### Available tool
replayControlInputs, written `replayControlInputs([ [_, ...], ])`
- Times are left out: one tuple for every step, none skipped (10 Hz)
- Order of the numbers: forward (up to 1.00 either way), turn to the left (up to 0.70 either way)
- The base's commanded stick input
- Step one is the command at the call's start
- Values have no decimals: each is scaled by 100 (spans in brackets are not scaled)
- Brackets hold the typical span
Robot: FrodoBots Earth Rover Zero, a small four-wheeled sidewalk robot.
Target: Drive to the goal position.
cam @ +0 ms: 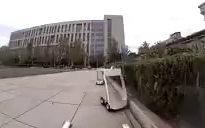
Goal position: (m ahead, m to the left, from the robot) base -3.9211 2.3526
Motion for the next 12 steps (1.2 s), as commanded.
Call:
replayControlInputs([
  [70,35],
  [70,35],
  [70,35],
  [70,35],
  [70,35],
  [70,35],
  [70,35],
  [70,35],
  [70,35],
  [70,35],
  [70,35],
  [70,35],
])
